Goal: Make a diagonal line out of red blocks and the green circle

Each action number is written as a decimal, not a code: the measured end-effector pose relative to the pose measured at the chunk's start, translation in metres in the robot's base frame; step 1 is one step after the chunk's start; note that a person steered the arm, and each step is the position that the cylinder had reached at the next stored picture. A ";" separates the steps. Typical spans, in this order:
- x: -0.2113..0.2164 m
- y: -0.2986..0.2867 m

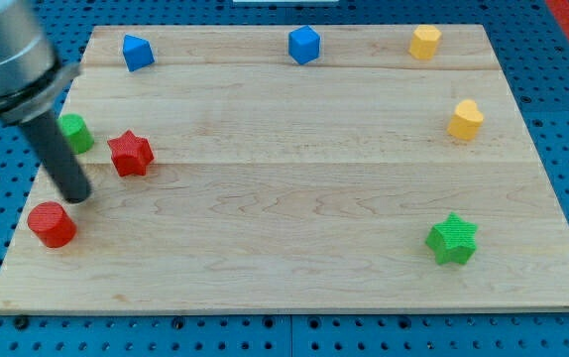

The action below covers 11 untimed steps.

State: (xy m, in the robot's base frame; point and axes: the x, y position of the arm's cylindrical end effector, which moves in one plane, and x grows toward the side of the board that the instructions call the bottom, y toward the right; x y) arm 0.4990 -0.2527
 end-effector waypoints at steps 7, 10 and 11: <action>0.069 0.133; 0.105 0.228; 0.095 0.197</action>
State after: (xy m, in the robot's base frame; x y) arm 0.5939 -0.0558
